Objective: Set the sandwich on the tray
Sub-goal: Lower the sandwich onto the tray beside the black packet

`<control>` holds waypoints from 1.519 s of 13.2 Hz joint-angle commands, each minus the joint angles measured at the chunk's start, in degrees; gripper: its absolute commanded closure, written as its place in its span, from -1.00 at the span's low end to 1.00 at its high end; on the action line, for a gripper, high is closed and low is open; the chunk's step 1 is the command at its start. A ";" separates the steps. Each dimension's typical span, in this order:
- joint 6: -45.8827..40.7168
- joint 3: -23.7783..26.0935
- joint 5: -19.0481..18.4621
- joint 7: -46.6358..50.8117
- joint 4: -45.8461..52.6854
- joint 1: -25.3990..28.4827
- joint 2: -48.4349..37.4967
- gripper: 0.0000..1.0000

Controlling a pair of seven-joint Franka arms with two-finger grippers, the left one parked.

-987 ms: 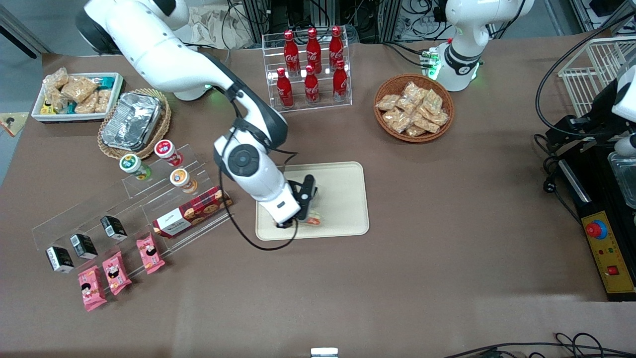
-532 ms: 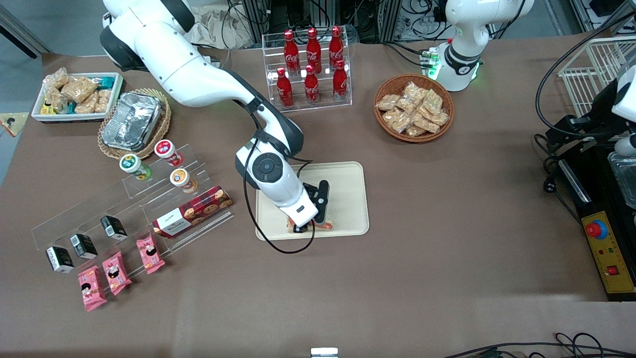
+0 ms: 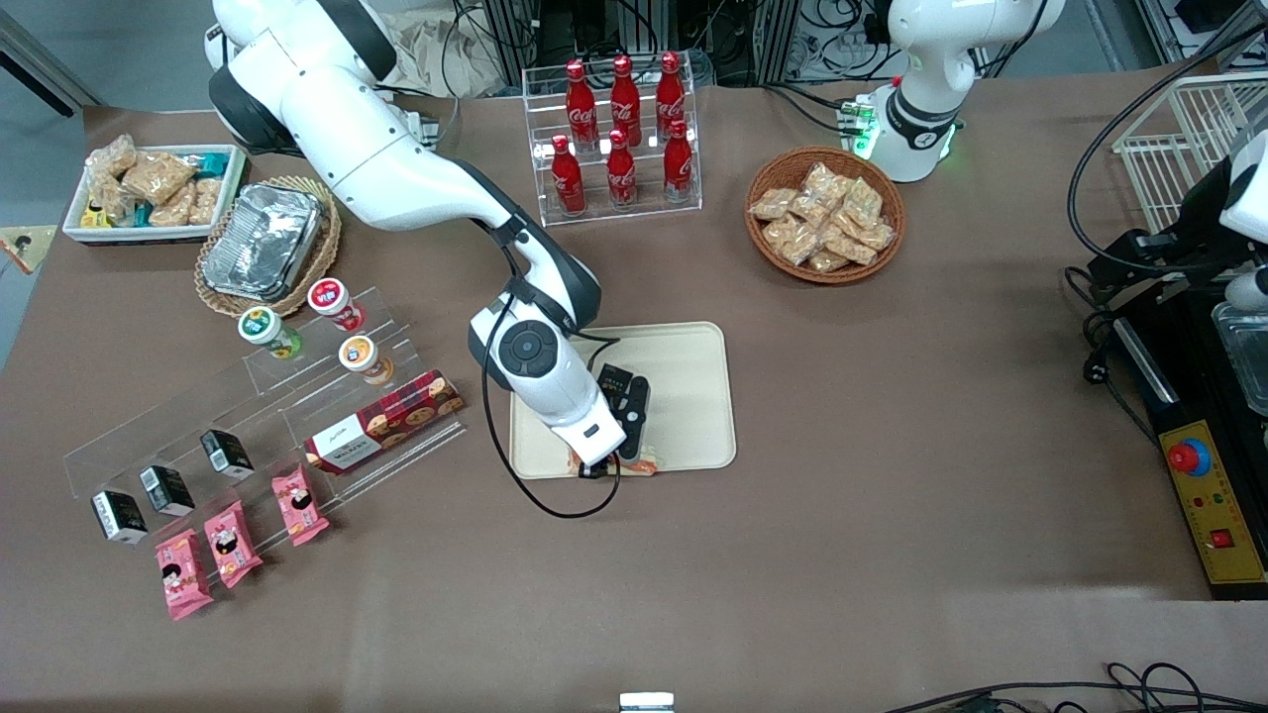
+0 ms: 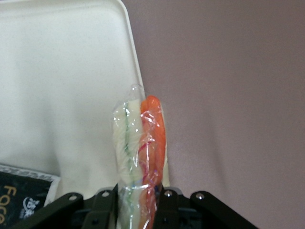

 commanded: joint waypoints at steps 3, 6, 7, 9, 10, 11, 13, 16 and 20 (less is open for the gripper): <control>2.20 -0.31 -1.57 0.32 2.03 0.24 1.70 -0.99; 1.68 -0.04 -0.78 0.59 1.41 -0.29 0.91 -0.99; 1.50 0.04 -0.78 0.41 1.32 -0.38 0.38 -0.99; 1.50 0.22 -0.95 -0.11 0.45 -0.12 0.20 -0.99; 1.58 0.31 -0.87 -0.29 -0.08 0.23 0.20 -0.99; 1.67 0.31 -0.95 -0.73 -0.52 0.32 0.29 -0.99; 1.93 0.40 -0.95 -1.26 -0.70 0.24 0.47 -0.98; 1.94 0.57 -0.86 -2.13 -0.78 0.33 0.99 -0.48; 1.58 1.10 -0.78 -3.90 -1.57 0.24 0.91 0.04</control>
